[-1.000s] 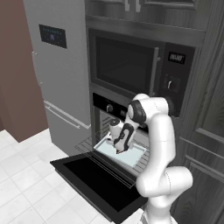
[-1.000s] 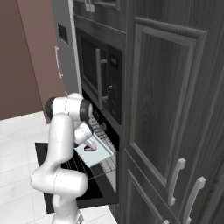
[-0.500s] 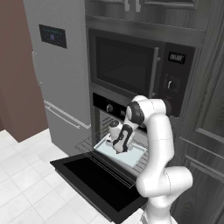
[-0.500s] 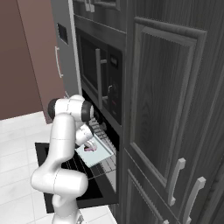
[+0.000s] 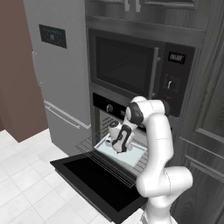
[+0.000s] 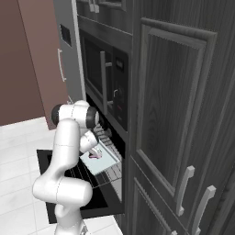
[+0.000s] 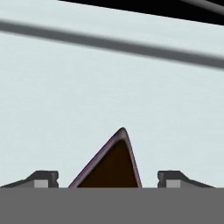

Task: Take the baked cake out of the oven and place it on the plate for cooling. Then close the oven door.

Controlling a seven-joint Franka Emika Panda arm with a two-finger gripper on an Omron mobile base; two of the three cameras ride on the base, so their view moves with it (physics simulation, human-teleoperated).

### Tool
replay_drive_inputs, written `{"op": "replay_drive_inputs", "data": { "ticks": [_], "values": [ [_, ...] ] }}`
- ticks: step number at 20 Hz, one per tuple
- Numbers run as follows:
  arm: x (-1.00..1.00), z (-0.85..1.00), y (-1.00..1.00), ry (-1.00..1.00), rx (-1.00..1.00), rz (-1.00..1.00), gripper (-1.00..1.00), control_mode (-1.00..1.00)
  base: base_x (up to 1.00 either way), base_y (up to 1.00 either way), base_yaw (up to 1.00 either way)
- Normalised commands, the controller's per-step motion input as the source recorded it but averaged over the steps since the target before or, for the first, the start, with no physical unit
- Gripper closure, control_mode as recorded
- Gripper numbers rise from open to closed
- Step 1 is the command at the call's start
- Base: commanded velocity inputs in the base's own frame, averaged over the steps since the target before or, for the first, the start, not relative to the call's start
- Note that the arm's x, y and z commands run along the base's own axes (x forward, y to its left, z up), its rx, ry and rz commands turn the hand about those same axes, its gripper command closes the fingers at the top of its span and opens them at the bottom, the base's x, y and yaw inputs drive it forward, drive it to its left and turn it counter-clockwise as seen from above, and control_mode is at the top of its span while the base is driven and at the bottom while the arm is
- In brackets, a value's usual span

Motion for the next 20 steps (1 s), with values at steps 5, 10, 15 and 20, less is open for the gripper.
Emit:
{"op": "replay_drive_inputs", "data": {
  "ticks": [5, 10, 15, 20],
  "values": [
    [0.0, -0.09, 0.05, 0.01, 0.0, 0.0, 1.0, -1.0, 0.0, 0.0, 0.0],
    [-0.04, 0.0, 0.0, 0.0, 0.0, 0.01, 1.0, -1.0, 0.0, 0.0, 0.0],
    [-0.31, 0.54, 0.0, -0.09, 0.03, 0.03, 1.0, -1.0, 0.0, 0.0, 0.0],
    [-0.46, 1.0, 0.1, -0.13, 0.08, 0.07, 1.0, -1.0, 0.0, 0.0, 0.0]
  ]
}}
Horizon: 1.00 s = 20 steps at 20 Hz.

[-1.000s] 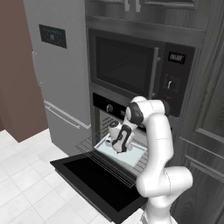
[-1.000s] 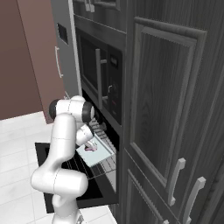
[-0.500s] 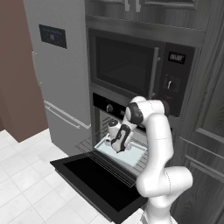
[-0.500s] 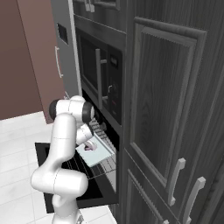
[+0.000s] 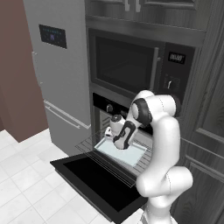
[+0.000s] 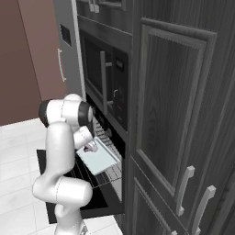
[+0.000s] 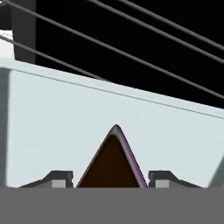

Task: Take the baked cake out of the oven and place it on the plate for cooling. Then close the oven door.

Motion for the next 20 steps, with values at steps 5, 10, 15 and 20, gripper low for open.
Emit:
{"op": "replay_drive_inputs", "data": {
  "ticks": [5, 10, 15, 20],
  "values": [
    [-0.46, 0.99, 0.22, -0.03, 0.06, 0.11, 1.0, -1.0, 0.0, 0.0, 0.0],
    [-0.53, 0.99, 0.37, 0.0, 0.04, 0.12, 1.0, -1.0, 0.0, 0.0, 0.0],
    [-0.42, 1.0, 0.37, 0.03, 0.03, 0.1, 1.0, -1.0, 0.0, 0.0, 0.0],
    [-0.15, 1.0, 0.35, 0.12, 0.0, 0.11, 1.0, -1.0, 0.0, 0.0, 0.0]
  ]
}}
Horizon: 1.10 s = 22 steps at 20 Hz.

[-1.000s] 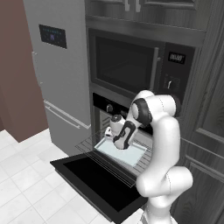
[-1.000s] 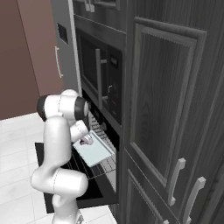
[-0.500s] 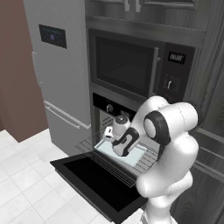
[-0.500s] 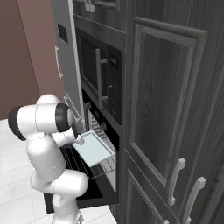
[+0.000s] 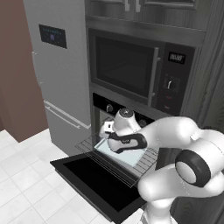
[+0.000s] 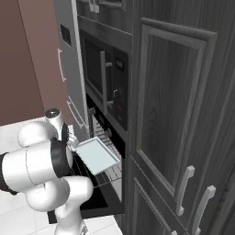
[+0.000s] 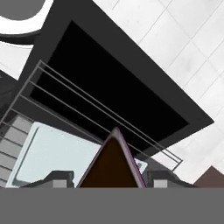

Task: Take the baked cake out of the oven and place it on the plate for cooling. Then close the oven door.

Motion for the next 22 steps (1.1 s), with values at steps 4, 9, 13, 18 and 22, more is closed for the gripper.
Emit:
{"op": "replay_drive_inputs", "data": {
  "ticks": [4, 9, 13, 18, 22],
  "values": [
    [-0.03, 1.0, 0.36, 0.23, 0.0, 0.09, 1.0, -1.0, 0.0, 0.0, 0.0],
    [-0.13, 1.0, 0.36, 0.25, 0.0, 0.06, 1.0, -1.0, 0.0, 0.0, 0.0],
    [-0.21, 0.9, 0.24, 0.25, -0.08, 0.03, 1.0, -1.0, 0.0, 0.0, 0.0],
    [-0.4, 0.41, 0.02, 0.09, -0.13, 0.01, 1.0, -1.0, 0.0, 0.0, 0.0],
    [-0.55, 0.1, 0.0, 0.01, -0.12, 0.0, 1.0, -1.0, 0.0, 0.0, 0.0]
  ]
}}
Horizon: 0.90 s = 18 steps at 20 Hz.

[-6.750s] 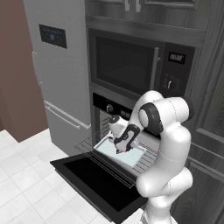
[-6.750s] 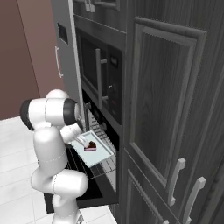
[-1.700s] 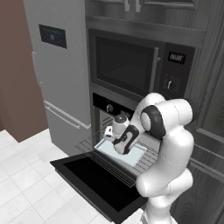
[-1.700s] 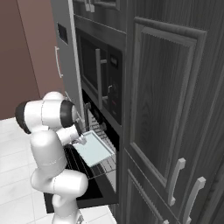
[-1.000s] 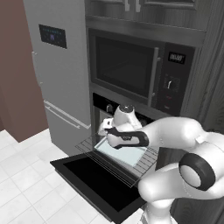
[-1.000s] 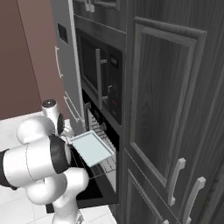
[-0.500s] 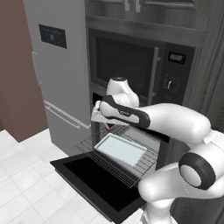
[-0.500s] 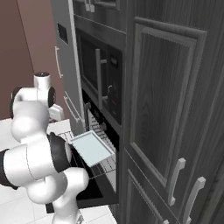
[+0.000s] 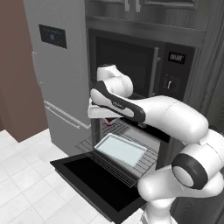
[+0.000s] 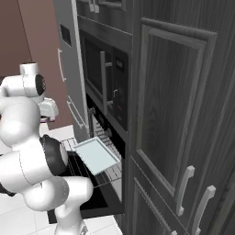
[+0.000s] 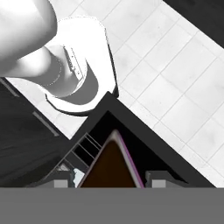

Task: Take the baked cake out of the oven and place it on the plate for cooling. Then close the oven door.

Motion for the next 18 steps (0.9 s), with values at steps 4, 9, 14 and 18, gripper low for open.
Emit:
{"op": "replay_drive_inputs", "data": {
  "ticks": [4, 9, 14, 18],
  "values": [
    [-0.65, 0.0, 0.0, 0.0, -0.08, 0.0, 1.0, -1.0, 0.0, 0.0, 0.0],
    [-0.44, 0.0, 0.0, 0.0, -0.04, 0.0, 1.0, -1.0, 0.0, 0.0, 0.0],
    [-0.23, 0.0, -0.04, 0.0, 0.0, 0.0, 1.0, -1.0, 0.0, 0.0, 0.0],
    [0.0, 0.0, 0.0, 0.0, 0.0, 0.0, 1.0, 1.0, -0.86, -0.37, 0.0]
  ]
}}
